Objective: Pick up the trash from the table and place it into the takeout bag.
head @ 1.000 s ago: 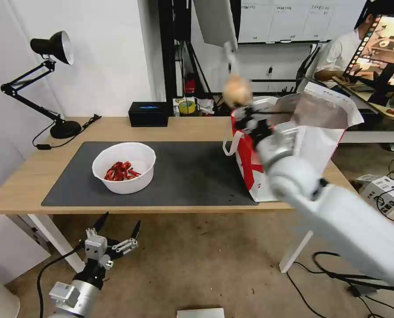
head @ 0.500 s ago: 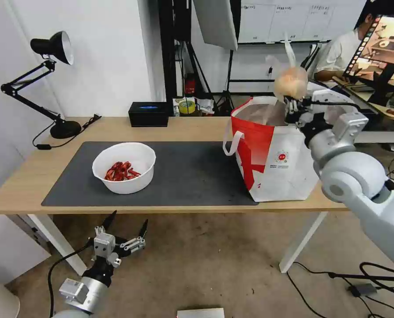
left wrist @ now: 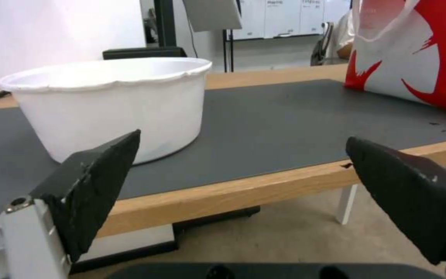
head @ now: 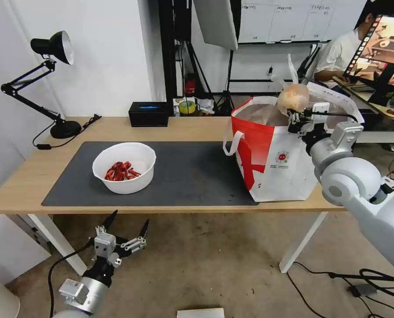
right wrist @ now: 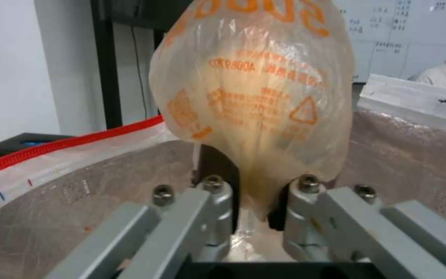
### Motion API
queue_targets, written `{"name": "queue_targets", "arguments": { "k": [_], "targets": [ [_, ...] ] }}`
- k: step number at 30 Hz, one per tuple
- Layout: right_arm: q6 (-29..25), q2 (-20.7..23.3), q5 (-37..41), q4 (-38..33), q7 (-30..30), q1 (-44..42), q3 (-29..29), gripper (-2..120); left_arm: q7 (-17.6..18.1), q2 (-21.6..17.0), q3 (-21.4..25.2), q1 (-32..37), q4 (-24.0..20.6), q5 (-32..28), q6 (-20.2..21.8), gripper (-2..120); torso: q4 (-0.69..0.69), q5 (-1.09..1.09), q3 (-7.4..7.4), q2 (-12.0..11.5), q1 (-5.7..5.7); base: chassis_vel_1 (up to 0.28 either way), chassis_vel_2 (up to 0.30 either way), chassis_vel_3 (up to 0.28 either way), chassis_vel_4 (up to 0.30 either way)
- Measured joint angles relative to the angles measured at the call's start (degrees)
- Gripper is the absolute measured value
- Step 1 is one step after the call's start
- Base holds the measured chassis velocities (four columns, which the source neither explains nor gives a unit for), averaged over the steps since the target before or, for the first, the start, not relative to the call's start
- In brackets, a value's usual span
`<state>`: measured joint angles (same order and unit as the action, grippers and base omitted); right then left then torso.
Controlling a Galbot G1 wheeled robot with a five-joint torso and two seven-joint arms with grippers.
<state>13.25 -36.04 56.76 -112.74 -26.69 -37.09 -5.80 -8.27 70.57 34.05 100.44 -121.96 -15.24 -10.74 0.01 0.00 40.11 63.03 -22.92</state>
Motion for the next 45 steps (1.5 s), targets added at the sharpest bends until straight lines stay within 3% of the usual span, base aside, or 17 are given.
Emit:
{"name": "queue_targets", "arguments": {
  "k": [5, 9, 14, 17, 24, 35, 38, 45],
  "targets": [
    [0.0, 0.5, 0.8, -0.2, 0.1, 0.1, 0.0, 25, 0.0, 0.1, -0.1, 0.0, -0.1, 0.0, 0.2, 100, 0.00, 0.00, 0.00, 0.0, 0.00, 0.000, 0.000, 0.000, 0.000],
    [0.6, 1.4, 1.3, -0.3, 0.2, 1.5, 0.7, 47, -0.1, 0.1, 0.2, 0.5, -0.6, 0.0, 0.7, 100, 0.00, 0.00, 0.00, 0.0, 0.00, 0.000, 0.000, 0.000, 0.000],
    [1.0, 1.5, 1.4, -0.4, 0.2, 2.0, 1.3, 59, -0.1, 0.0, 0.3, 0.5, -0.8, 0.0, 0.8, 100, 0.00, 0.00, 0.00, 0.0, 0.00, 0.000, 0.000, 0.000, 0.000],
    [1.1, 1.4, 1.3, -0.6, 0.1, 1.9, 1.7, 76, -0.1, 0.1, 0.4, 0.4, -0.9, 0.0, 0.8, 100, 0.00, 0.00, 0.00, 0.0, 0.00, 0.000, 0.000, 0.000, 0.000],
    [1.2, 1.4, 1.1, -0.9, 0.0, 1.4, 1.7, 98, -0.1, 0.2, 0.3, 0.3, -0.9, 0.0, 0.8, 100, -0.01, 0.00, 0.00, 0.0, 0.00, 0.000, 0.000, 0.000, 0.000],
    [-0.8, 1.9, 1.2, -5.2, 0.8, -1.1, -0.5, 100, -0.1, -0.2, 0.5, 0.2, -1.2, -0.2, 0.8, 100, 0.00, 0.00, 0.00, 0.0, 0.00, 0.000, 0.000, 0.000, 0.000],
    [-2.2, 2.8, 1.4, -11.9, 1.6, -7.2, -3.5, 100, -0.1, -0.2, 0.6, 0.0, -1.2, -0.2, 0.8, 100, -0.01, 0.00, 0.00, 0.0, 0.00, 0.000, 0.000, 0.000, 0.000],
    [-4.4, 3.3, -0.2, -20.3, 1.7, -18.6, -9.1, 100, -0.1, 0.3, 0.6, -0.4, -0.8, -0.6, 0.1, 100, -0.01, 0.00, -0.01, 0.0, 0.00, 0.000, 0.000, 0.000, 0.000]
  ]
}}
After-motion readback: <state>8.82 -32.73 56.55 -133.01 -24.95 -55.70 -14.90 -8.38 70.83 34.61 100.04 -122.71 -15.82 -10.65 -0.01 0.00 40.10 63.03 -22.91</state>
